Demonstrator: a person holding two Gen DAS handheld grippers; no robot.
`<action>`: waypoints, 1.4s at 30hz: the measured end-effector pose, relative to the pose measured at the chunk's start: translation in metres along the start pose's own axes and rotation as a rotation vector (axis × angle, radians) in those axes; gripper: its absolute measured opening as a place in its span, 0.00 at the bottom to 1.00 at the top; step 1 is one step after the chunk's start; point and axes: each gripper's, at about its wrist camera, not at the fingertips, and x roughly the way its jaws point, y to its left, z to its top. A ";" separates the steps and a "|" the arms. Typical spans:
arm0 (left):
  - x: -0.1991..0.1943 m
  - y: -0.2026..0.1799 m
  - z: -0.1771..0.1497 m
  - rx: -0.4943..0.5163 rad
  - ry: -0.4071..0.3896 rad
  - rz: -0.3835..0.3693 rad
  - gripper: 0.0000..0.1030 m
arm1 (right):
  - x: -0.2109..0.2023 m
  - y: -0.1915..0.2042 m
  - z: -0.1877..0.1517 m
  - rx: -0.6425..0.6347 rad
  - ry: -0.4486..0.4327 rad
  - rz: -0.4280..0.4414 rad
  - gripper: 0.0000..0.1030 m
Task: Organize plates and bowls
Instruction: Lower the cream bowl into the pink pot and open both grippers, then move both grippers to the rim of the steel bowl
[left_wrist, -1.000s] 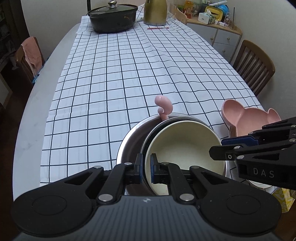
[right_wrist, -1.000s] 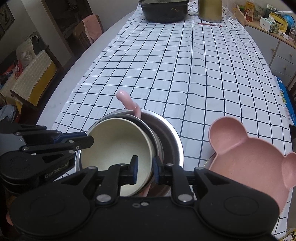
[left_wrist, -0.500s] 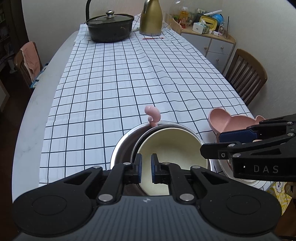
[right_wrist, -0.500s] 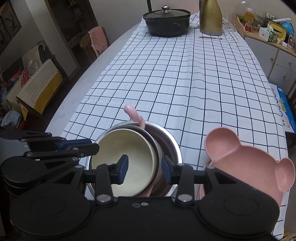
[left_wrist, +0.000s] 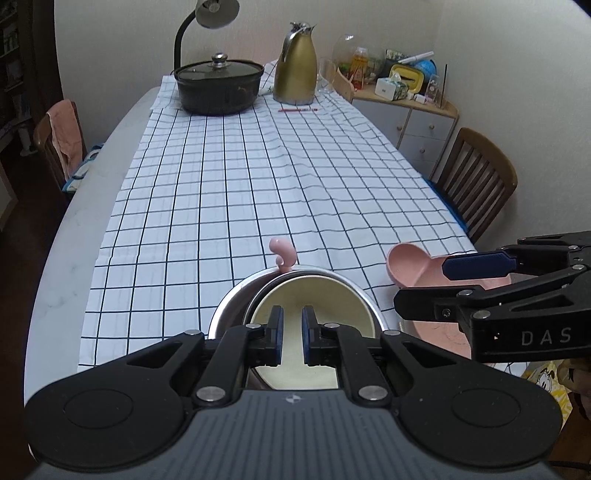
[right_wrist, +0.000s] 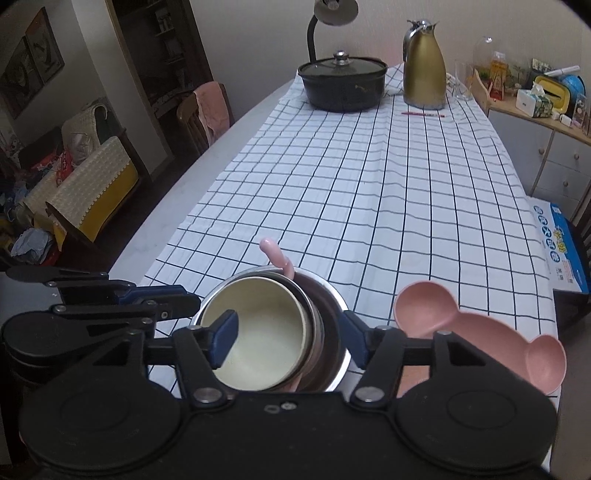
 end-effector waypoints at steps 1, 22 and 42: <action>-0.003 -0.001 -0.001 0.001 -0.011 0.007 0.09 | -0.004 0.000 0.000 -0.004 -0.009 0.003 0.62; -0.042 0.027 -0.003 0.003 -0.161 -0.023 0.69 | -0.055 0.017 -0.015 -0.059 -0.189 -0.065 0.93; 0.041 0.089 -0.020 0.142 -0.019 -0.124 0.70 | 0.000 0.005 -0.074 0.206 -0.187 -0.333 0.97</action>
